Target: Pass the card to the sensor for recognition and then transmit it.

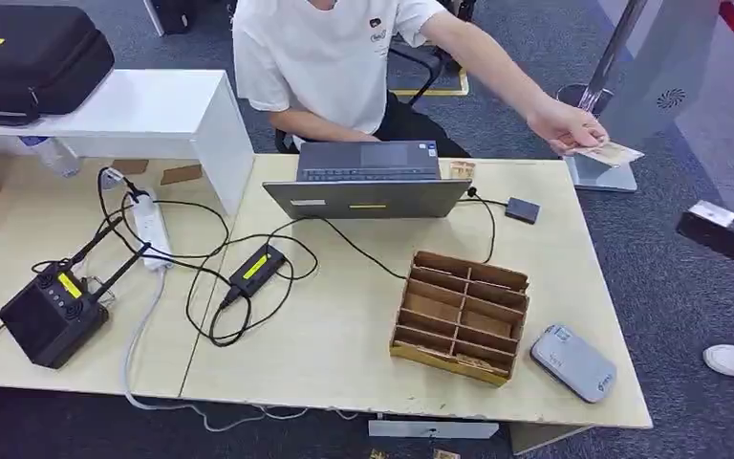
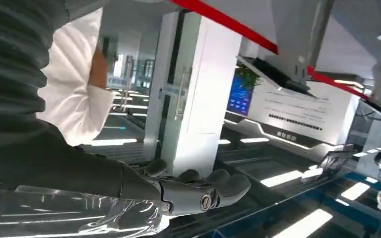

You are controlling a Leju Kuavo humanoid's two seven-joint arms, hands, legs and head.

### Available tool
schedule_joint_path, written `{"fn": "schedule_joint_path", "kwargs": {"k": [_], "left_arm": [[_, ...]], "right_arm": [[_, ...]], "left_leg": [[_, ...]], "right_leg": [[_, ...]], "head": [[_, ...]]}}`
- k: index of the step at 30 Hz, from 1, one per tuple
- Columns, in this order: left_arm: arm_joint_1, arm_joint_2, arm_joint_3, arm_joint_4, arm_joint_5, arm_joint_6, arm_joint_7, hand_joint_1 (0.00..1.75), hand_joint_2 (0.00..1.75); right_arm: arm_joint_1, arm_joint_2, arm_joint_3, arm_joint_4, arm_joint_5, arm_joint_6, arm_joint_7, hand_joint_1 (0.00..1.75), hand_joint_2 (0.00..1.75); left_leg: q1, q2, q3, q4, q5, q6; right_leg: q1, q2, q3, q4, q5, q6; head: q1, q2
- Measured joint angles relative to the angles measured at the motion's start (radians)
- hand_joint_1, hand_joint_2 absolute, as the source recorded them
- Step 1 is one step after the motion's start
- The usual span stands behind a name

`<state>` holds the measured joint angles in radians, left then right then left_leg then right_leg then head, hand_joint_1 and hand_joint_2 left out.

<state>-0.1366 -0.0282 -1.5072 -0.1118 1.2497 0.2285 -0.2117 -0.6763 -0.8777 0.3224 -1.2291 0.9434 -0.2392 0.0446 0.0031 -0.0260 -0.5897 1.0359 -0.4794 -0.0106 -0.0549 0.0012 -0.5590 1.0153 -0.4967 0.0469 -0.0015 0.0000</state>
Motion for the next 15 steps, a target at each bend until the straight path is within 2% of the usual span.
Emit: {"fn": "schedule_joint_path", "kwargs": {"k": [7,15], "left_arm": [[-0.006,0.004,0.000,0.000,0.018,-0.051,0.037,0.00,1.75],[-0.011,0.006,0.000,0.002,0.036,-0.074,0.055,0.00,1.75]], "right_arm": [[-0.116,0.145,0.098,0.087,0.008,-0.032,0.004,0.00,1.75],[-0.171,0.241,0.152,0.146,-0.007,-0.061,0.005,0.00,1.75]], "left_leg": [[0.000,-0.002,0.000,0.000,0.002,-0.001],[0.000,-0.004,-0.001,0.000,0.002,-0.001]], "right_leg": [[0.000,-0.002,0.000,0.001,0.000,0.000],[0.000,-0.003,0.000,0.001,0.000,0.000]], "head": [[0.000,0.000],[0.000,0.000]]}}
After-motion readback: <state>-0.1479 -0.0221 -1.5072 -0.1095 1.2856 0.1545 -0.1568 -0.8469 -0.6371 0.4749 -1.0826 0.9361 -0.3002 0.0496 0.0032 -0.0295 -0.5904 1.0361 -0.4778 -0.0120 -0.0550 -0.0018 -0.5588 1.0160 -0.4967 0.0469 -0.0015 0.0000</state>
